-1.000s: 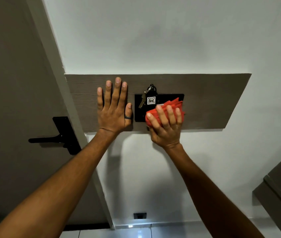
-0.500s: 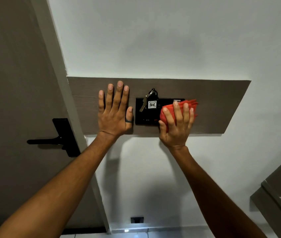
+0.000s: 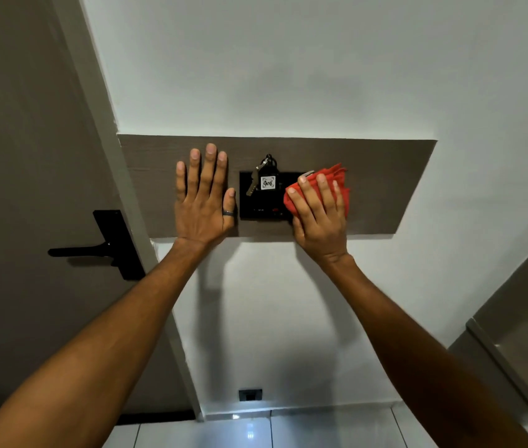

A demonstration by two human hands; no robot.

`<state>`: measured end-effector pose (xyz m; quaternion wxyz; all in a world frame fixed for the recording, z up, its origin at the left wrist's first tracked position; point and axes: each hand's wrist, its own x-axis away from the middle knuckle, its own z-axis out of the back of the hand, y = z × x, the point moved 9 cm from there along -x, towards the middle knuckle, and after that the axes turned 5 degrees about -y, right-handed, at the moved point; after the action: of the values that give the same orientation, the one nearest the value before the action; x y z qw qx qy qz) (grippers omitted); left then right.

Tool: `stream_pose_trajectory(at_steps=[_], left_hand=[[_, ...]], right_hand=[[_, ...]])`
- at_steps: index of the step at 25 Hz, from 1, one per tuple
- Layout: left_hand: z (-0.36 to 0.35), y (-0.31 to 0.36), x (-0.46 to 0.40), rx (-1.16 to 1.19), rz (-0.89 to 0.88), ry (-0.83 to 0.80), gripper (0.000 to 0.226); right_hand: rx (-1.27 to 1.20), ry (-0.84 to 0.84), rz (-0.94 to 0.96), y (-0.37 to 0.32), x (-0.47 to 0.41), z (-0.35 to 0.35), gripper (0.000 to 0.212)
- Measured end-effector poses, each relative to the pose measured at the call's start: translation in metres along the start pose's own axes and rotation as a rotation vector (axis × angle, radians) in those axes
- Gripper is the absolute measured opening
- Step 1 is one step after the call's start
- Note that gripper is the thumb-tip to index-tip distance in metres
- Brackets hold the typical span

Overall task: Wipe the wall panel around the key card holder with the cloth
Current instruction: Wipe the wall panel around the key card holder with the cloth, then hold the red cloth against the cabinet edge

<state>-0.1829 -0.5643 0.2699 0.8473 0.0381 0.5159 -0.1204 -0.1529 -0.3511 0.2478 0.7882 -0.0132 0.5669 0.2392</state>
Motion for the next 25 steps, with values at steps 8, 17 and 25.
stream_pose_trajectory(at_steps=[8,17,25], left_hand=[[-0.030,0.158,0.160,0.431,-0.053,-0.436,0.059],[-0.107,0.465,0.225,0.593,-0.373,-1.047,0.073],[-0.196,0.646,0.237,0.460,-0.394,-1.224,0.080]], right_hand=[[-0.132,-0.371,-0.320,0.080,0.146,0.063,0.038],[-0.081,-0.647,-0.819,0.232,0.397,0.186,0.044],[-0.035,-1.316,-0.852,0.427,0.550,0.156,0.058]])
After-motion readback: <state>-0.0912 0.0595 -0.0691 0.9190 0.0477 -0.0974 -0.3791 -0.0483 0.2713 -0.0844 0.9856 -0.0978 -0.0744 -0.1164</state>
